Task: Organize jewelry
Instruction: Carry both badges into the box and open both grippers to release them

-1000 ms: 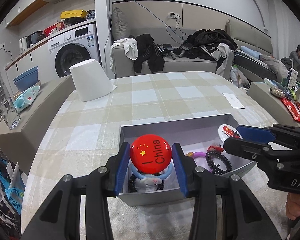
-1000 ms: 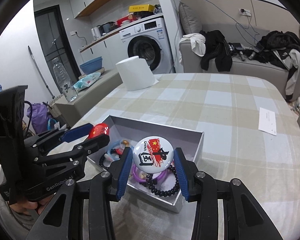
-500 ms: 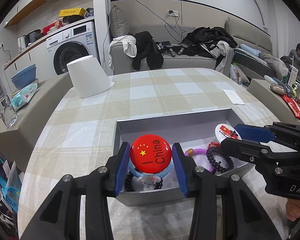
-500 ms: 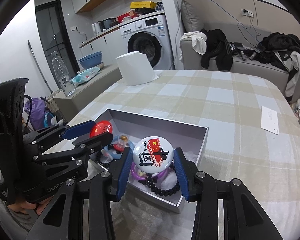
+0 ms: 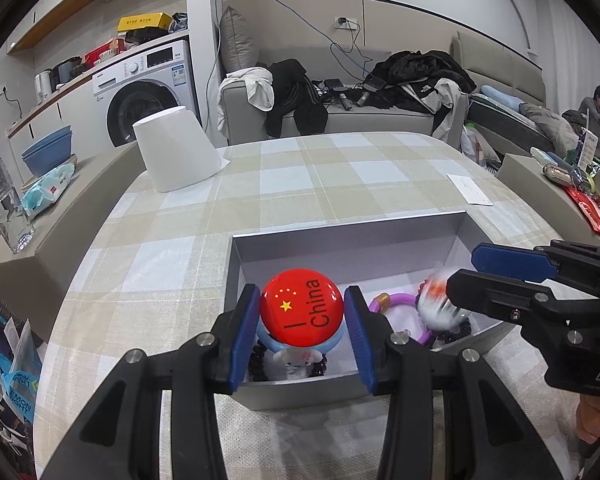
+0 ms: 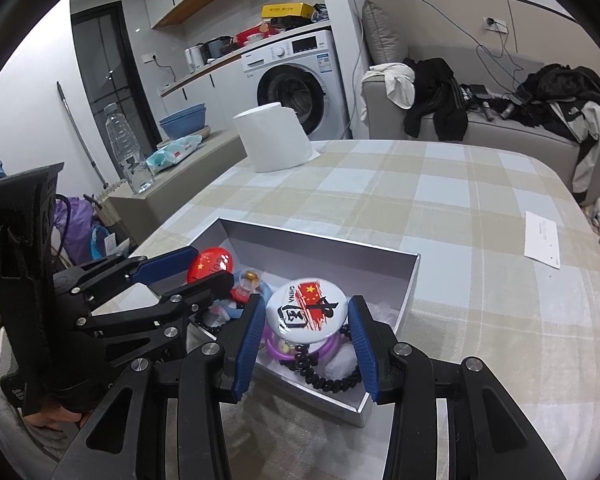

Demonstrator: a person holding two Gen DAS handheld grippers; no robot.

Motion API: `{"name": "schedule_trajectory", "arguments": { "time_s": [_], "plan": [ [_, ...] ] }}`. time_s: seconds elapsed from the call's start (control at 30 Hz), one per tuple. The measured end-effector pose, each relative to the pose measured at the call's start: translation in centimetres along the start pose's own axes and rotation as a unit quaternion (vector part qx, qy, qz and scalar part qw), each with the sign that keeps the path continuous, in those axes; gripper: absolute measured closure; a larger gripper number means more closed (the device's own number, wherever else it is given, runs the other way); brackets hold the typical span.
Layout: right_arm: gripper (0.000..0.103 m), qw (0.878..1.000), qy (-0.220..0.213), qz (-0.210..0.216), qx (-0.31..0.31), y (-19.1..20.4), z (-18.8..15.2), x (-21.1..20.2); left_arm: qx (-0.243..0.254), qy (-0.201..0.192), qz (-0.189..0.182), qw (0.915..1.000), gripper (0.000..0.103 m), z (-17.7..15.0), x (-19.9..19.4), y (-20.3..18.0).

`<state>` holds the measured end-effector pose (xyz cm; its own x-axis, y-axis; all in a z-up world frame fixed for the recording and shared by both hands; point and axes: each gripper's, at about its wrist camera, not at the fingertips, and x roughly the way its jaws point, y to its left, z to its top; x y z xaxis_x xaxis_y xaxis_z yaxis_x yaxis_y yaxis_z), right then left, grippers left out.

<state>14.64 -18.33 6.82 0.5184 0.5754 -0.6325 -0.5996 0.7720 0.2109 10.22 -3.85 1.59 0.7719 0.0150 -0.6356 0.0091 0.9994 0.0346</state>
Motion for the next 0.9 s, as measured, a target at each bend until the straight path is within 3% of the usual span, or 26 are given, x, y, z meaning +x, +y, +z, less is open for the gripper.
{"name": "schedule_trajectory", "arguments": {
  "time_s": [0.3, 0.37, 0.53, 0.63, 0.7, 0.8, 0.9],
  "plan": [
    [0.06, 1.0, -0.007, -0.002, -0.002, 0.0, 0.1, -0.3, -0.005, 0.002, -0.005, 1.0, 0.065, -0.1, 0.0, 0.1],
    [0.048, 1.0, -0.011, -0.002, 0.0, -0.1, 0.2, -0.5, -0.016, 0.004, -0.017, 0.9997, 0.065, 0.0, 0.0, 0.4],
    [0.033, 1.0, -0.021, -0.001, 0.01, -0.5, 0.5, -1.4, -0.03, 0.0, -0.033, 0.999, 0.065, 0.2, -0.5, 0.7],
    [0.022, 1.0, -0.024, 0.003, 0.013, -0.8, 0.6, -1.8, -0.027, -0.005, -0.032, 0.9991, 0.051, 0.2, -0.9, 0.5],
    [0.015, 1.0, -0.023, 0.006, 0.012, -0.8, 0.6, -1.9, -0.027, -0.01, -0.033, 0.9991, 0.033, 0.2, -1.1, 0.4],
    [0.001, 1.0, -0.028, 0.011, 0.002, -0.6, 0.5, -2.4, -0.026, -0.019, -0.029, 0.9991, 0.018, 0.3, -1.5, 0.4],
    [0.0, 0.999, -0.041, 0.021, -0.002, -0.6, 0.4, -3.2, -0.024, -0.032, -0.028, 0.9988, 0.006, 0.3, -2.3, 0.7]
  ]
}}
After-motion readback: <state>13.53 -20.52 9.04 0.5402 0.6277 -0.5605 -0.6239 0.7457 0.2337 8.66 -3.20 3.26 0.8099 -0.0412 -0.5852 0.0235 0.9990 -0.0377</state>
